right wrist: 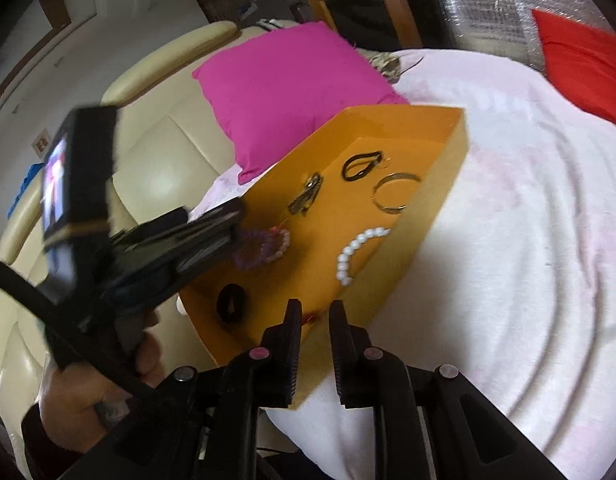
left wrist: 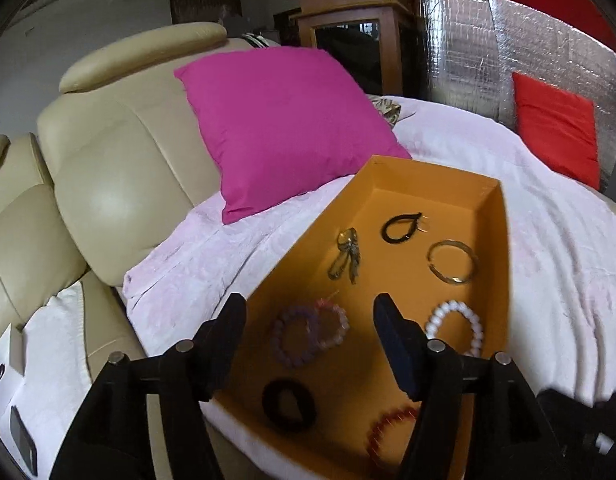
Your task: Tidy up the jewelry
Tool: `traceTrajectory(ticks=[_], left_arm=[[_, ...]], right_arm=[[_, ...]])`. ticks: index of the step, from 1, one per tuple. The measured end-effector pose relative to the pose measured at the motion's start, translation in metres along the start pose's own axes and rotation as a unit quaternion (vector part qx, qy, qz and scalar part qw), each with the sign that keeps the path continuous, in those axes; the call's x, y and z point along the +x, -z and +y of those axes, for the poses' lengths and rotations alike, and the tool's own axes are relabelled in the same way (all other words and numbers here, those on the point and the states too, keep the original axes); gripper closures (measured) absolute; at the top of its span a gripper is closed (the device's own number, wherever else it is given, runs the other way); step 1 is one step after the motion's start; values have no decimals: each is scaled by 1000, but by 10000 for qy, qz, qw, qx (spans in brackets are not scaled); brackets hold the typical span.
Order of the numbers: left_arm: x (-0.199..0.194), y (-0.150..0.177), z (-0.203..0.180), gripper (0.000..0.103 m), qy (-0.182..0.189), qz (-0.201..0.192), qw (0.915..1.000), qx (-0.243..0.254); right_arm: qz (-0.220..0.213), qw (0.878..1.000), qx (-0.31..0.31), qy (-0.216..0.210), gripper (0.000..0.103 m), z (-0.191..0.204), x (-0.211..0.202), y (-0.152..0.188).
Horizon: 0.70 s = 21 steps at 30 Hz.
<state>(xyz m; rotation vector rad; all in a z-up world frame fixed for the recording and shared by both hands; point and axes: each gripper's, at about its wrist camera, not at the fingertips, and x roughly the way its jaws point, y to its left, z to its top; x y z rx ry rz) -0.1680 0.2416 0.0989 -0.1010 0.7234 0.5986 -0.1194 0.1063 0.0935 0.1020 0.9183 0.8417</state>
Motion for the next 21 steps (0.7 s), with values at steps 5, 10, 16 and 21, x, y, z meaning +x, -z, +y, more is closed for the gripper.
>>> traceTrajectory(ticks=[5, 10, 16, 21], left_arm=[[-51, 11, 2, 21, -183, -241, 9995, 114], [-108, 9, 5, 15, -179, -509, 9985, 136], [-178, 6, 6, 5, -70, -950, 9954, -28], [-218, 4, 8, 4, -102, -1170, 9930, -91]], right_arm=[[-159, 9996, 62, 205, 60, -11, -39, 5], [-489, 9980, -76, 386, 50, -10, -86, 11], [-896, 9932, -428, 615, 38, 3, -144, 20], [-1186, 9866, -792, 788, 37, 22, -186, 29]])
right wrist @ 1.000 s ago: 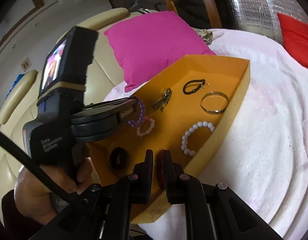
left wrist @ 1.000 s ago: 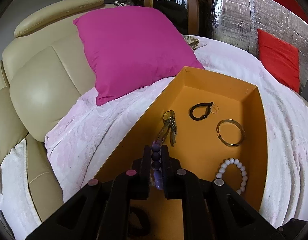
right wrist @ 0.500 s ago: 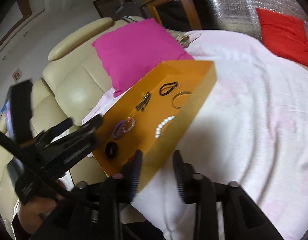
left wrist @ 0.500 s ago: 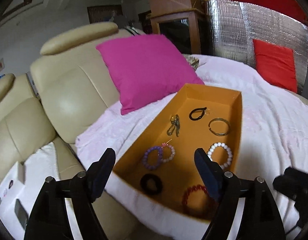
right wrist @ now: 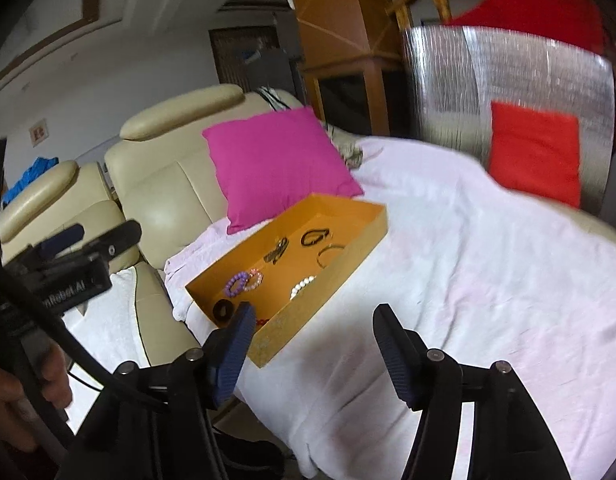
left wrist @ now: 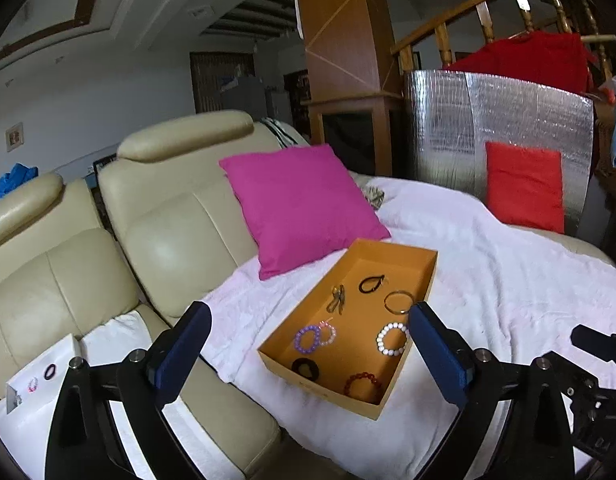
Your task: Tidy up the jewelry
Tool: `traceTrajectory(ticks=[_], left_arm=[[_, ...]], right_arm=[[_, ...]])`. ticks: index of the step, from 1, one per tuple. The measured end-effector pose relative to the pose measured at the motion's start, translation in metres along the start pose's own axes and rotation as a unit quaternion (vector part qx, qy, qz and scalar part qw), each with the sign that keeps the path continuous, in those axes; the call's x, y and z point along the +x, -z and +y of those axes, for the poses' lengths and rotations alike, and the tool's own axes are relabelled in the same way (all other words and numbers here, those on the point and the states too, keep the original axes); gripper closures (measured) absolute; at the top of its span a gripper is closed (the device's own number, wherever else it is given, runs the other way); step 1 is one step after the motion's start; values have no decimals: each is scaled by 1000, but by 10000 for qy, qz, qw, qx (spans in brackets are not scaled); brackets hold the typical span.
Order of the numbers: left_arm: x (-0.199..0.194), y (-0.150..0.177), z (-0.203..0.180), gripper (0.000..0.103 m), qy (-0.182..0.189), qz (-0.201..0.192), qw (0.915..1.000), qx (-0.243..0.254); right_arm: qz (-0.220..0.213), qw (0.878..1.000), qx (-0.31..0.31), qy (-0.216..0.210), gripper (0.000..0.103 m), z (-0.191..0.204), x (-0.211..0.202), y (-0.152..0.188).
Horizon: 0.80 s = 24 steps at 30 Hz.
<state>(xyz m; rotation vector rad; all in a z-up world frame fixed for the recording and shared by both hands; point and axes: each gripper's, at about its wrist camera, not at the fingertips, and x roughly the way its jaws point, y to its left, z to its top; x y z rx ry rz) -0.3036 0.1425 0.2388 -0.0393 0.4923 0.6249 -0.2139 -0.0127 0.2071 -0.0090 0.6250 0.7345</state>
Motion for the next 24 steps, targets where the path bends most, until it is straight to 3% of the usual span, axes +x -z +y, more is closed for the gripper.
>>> traceTrajectory(ticks=[14, 24], left_arm=[[-71, -15, 8, 4, -699, -385, 9968, 65], [-101, -13, 13, 4, -643, -400, 9971, 21]], right_arm=[[-446, 9990, -41, -72, 34, 28, -75, -8], [-511, 9987, 18, -13, 33, 40, -98, -3]])
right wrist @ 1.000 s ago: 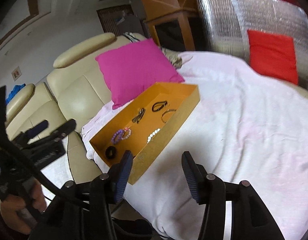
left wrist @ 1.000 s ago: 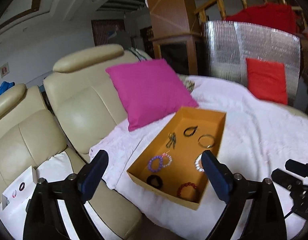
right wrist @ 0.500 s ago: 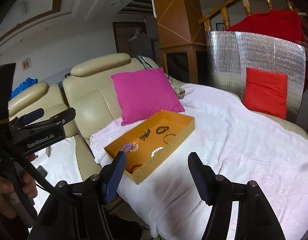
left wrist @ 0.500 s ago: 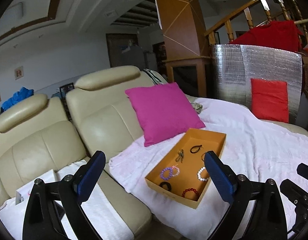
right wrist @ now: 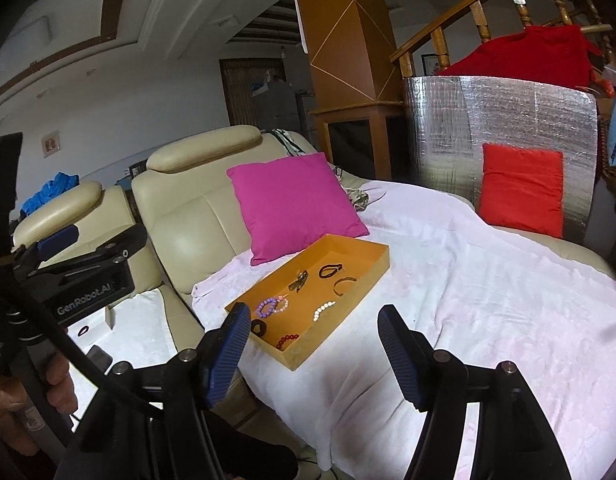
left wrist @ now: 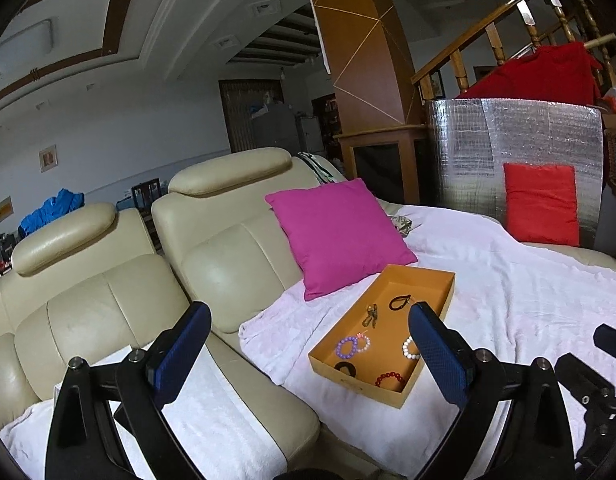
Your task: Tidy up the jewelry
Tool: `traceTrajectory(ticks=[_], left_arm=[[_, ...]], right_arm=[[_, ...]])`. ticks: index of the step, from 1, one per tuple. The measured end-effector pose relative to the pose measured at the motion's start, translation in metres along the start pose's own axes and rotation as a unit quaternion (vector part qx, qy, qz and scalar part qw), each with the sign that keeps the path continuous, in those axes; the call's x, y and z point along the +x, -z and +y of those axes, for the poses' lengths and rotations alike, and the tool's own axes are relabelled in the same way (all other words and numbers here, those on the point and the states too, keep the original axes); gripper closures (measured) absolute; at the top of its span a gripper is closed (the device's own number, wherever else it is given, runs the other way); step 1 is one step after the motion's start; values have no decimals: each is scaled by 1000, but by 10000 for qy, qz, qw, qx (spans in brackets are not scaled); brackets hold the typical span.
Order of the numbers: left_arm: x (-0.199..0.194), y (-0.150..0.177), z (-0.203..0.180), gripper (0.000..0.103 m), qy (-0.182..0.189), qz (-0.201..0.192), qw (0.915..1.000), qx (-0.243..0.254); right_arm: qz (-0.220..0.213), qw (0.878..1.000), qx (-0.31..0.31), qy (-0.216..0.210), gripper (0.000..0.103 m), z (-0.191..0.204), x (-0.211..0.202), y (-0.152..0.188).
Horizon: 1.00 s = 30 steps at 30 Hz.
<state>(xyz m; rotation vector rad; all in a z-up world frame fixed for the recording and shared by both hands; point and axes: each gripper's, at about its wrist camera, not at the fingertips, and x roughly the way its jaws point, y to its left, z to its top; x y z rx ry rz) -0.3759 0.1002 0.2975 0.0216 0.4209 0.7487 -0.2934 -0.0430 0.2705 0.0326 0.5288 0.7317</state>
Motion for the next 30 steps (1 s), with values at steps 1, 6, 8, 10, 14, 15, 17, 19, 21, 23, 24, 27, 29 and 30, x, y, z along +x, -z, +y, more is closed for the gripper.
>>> traceTrajectory(ticks=[1, 6, 8, 10, 14, 15, 17, 19, 21, 23, 24, 27, 29, 30], left_arm=[[-2, 1, 3, 4, 26, 24, 10000, -48], [-7, 6, 14, 4, 249, 28, 9996, -124], [-6, 8, 16, 4, 133, 0, 9998, -132], [-5, 9, 17, 4, 89, 8, 9999, -107], [1, 12, 17, 4, 38, 71, 9999, -89], [2, 13, 17, 4, 38, 83, 9999, -83], [4, 14, 17, 4, 19, 98, 9999, -51], [4, 15, 17, 4, 3, 98, 9999, -38], [4, 16, 16, 4, 16, 105, 9999, -45], [5, 16, 15, 4, 34, 116, 9999, -41], [5, 16, 15, 4, 35, 113, 9999, -36], [4, 17, 15, 4, 31, 102, 9999, -30], [3, 17, 17, 4, 30, 99, 9999, -59], [4, 17, 18, 4, 32, 97, 9999, -70]], right_arm=[[4, 10000, -12, 16, 33, 1, -1, 0], [56, 10000, -71, -27, 33, 12, -1, 4], [69, 9999, -91, -45, 33, 17, 0, 5], [113, 9998, -110, -80, 33, 21, 4, 6], [187, 9997, -117, -84, 33, 25, 11, 8], [204, 9997, -98, -90, 33, 25, 13, 9], [213, 9997, -53, -101, 33, 24, 14, 9], [217, 9997, -33, -101, 33, 23, 15, 9], [217, 9997, -32, -90, 33, 23, 15, 9], [229, 9997, -31, -86, 33, 23, 16, 9], [233, 9997, -32, -84, 33, 23, 16, 10], [239, 9997, -37, -74, 33, 24, 17, 9], [244, 9997, -46, -72, 33, 24, 17, 9], [242, 9997, -55, -67, 33, 25, 17, 8]])
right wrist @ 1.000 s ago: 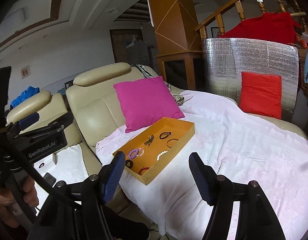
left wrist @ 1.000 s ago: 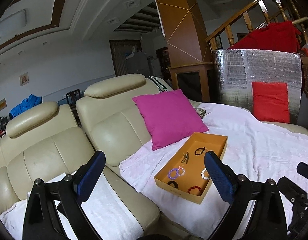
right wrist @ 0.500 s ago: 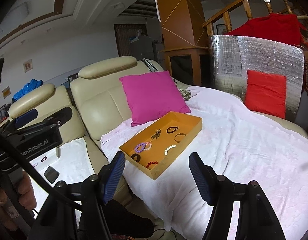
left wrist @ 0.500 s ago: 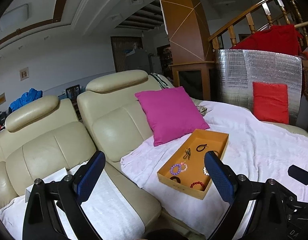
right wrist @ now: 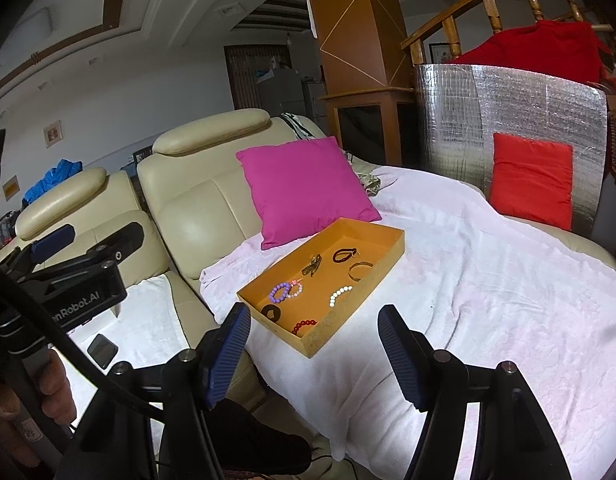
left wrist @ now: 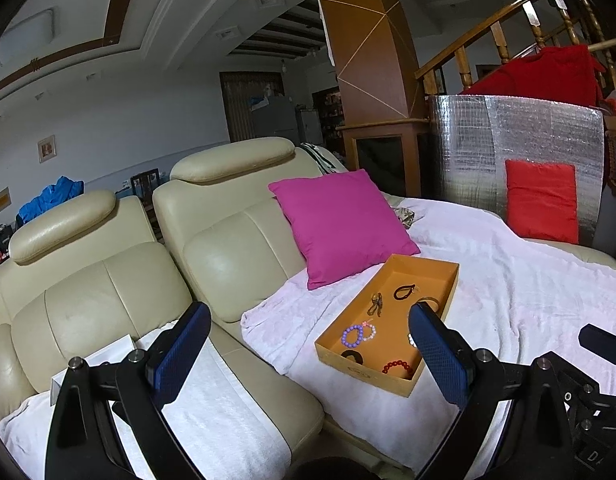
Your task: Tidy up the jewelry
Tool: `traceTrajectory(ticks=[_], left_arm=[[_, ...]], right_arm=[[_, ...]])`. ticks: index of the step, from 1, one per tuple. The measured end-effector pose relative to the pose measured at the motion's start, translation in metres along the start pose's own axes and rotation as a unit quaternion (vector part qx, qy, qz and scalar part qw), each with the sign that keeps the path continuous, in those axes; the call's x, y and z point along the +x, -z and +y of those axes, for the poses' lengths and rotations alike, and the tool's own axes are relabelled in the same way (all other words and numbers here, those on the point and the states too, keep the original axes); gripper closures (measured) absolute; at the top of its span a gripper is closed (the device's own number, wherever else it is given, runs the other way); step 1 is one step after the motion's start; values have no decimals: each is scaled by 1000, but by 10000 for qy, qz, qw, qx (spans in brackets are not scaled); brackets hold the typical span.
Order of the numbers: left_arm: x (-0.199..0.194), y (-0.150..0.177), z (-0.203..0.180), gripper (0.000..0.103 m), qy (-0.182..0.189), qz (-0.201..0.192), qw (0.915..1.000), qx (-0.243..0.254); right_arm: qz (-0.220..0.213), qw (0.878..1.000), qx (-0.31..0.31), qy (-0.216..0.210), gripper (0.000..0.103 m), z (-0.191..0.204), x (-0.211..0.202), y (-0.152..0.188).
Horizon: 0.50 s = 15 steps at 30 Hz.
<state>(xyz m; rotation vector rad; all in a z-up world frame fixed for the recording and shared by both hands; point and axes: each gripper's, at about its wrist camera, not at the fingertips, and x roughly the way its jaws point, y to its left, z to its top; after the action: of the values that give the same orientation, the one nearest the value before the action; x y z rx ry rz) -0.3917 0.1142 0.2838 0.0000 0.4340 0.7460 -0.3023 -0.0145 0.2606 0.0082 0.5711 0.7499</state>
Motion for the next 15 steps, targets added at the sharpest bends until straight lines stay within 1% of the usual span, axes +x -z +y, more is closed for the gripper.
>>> traceTrajectory(ticks=[15], left_arm=[[11, 3, 13, 4, -46, 55, 9999, -116]], right_arm=[[39, 9999, -127, 63, 33, 15, 10, -6]])
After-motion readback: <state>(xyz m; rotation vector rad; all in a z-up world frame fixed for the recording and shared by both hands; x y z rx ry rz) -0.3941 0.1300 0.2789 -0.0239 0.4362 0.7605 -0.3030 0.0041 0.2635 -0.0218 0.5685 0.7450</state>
